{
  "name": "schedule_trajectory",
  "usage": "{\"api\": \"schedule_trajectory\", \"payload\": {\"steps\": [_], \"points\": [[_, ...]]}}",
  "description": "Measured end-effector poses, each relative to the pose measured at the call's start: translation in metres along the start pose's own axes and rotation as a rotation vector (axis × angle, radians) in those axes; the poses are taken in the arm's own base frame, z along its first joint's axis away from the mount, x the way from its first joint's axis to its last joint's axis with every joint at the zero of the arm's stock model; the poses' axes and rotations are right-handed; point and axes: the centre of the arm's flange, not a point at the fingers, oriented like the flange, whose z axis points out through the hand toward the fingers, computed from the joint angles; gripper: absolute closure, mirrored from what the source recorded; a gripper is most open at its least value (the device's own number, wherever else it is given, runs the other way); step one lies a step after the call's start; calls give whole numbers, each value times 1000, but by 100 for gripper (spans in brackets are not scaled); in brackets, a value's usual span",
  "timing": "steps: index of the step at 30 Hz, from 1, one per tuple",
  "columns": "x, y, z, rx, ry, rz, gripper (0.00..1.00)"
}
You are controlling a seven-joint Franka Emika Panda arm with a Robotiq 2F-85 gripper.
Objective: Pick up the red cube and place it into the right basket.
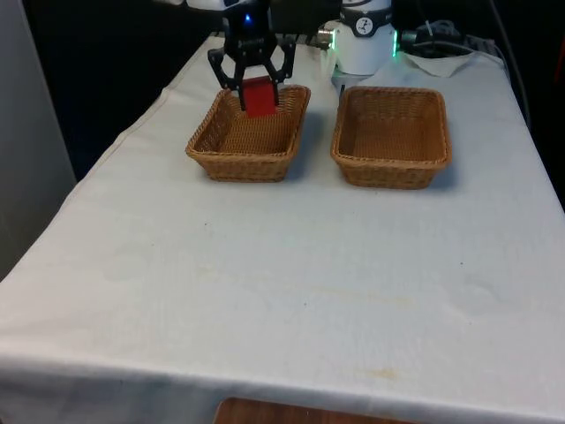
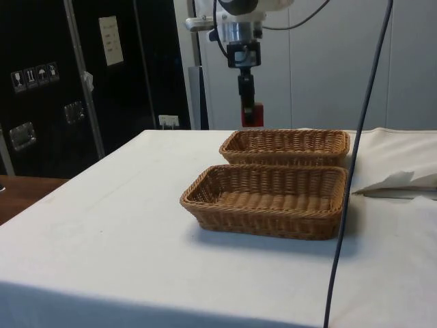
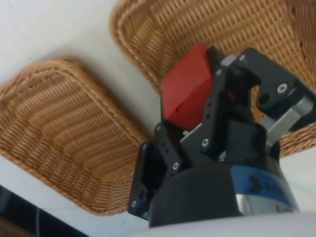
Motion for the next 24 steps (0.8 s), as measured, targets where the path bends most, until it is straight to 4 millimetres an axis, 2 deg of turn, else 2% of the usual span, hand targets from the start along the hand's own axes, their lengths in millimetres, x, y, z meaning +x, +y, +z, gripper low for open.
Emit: {"api": "schedule_trajectory", "payload": {"steps": [9, 11, 15, 24], "points": [[-20, 9, 11, -13, -26, -5, 97], [-29, 8, 20, -19, -32, -7, 97], [-33, 7, 28, -25, -37, -8, 97], [-48, -1, 58, -42, -60, -4, 97]]}}
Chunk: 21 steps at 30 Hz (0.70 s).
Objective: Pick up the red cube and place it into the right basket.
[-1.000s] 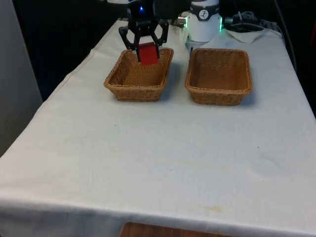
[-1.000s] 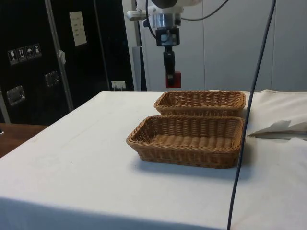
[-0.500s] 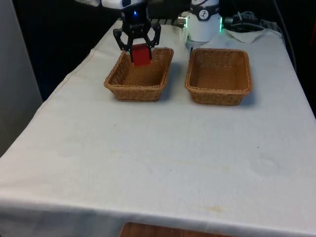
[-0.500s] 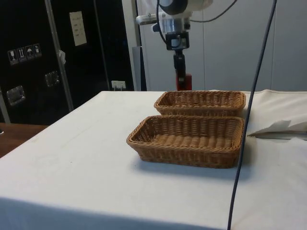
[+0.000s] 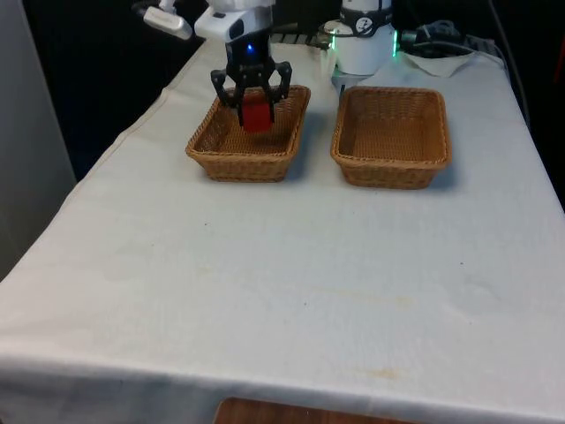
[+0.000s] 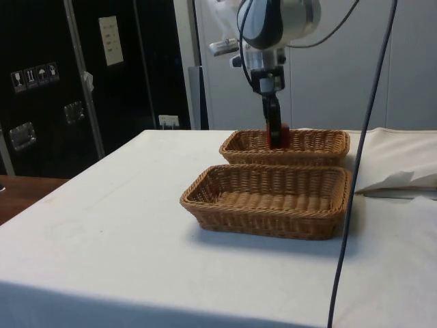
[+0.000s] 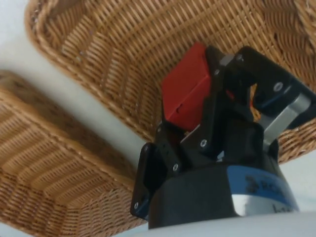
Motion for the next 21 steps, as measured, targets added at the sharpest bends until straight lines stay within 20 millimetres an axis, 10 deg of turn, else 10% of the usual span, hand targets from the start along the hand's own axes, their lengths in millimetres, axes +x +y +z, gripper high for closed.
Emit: {"api": "schedule_trajectory", "payload": {"steps": [13, 21], "points": [[-6, -5, 25, 2, 14, 3, 97], [-6, -5, 25, 3, 14, 3, 14]]}}
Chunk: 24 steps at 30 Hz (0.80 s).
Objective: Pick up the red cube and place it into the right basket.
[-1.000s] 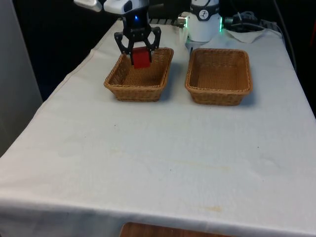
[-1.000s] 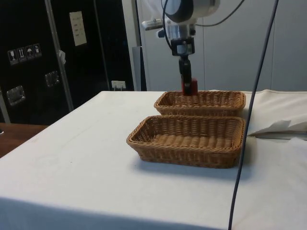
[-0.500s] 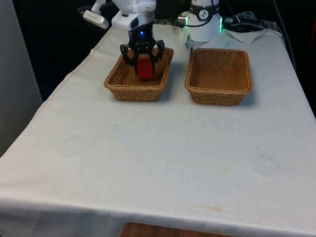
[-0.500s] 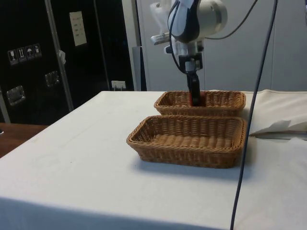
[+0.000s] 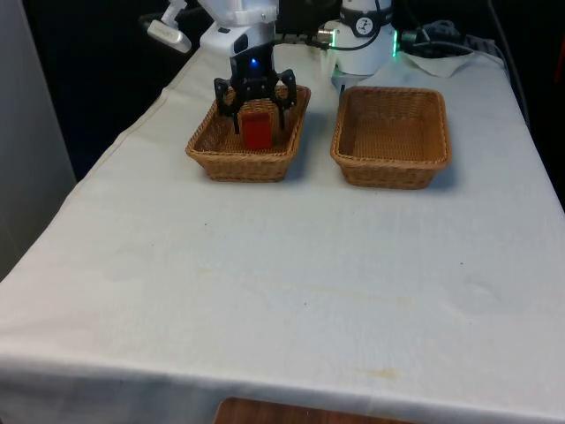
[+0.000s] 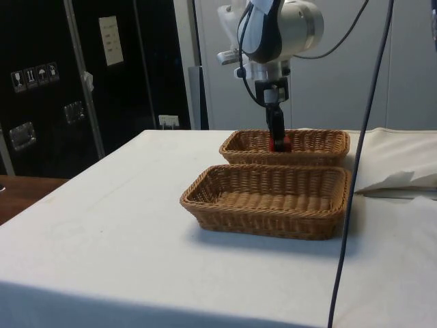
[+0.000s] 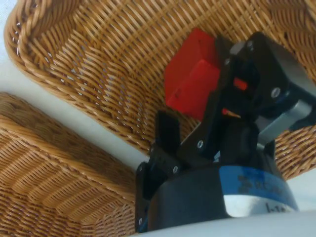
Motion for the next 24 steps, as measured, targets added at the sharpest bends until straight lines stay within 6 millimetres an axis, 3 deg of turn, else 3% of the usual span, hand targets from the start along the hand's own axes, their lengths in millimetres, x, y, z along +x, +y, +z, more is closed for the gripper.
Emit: {"api": "schedule_trajectory", "payload": {"steps": [2, 13, 24], "points": [[0, 0, 0, 0, 0, 0, 0], [1, 1, -1, -1, 3, 3, 0], [8, -4, -31, 9, 64, 48, 0]]}}
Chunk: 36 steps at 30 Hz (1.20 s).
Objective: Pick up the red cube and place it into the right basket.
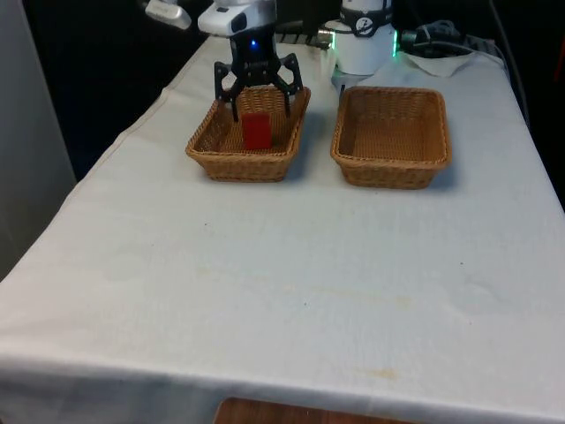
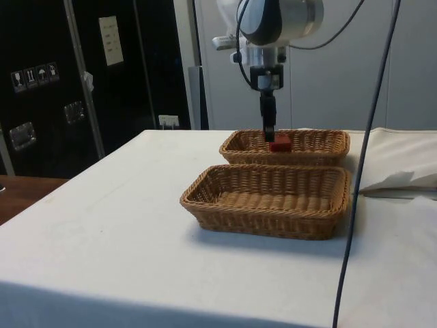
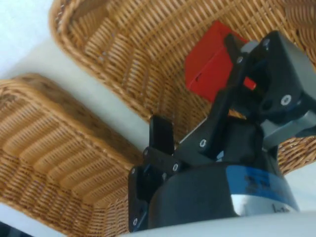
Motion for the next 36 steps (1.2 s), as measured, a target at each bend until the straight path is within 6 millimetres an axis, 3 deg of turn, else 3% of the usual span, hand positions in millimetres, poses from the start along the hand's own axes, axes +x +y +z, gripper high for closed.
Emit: {"api": "schedule_trajectory", "payload": {"steps": [23, 36], "points": [[29, -19, -61, -14, 92, 89, 0], [56, -35, -72, -22, 112, 122, 0]]}}
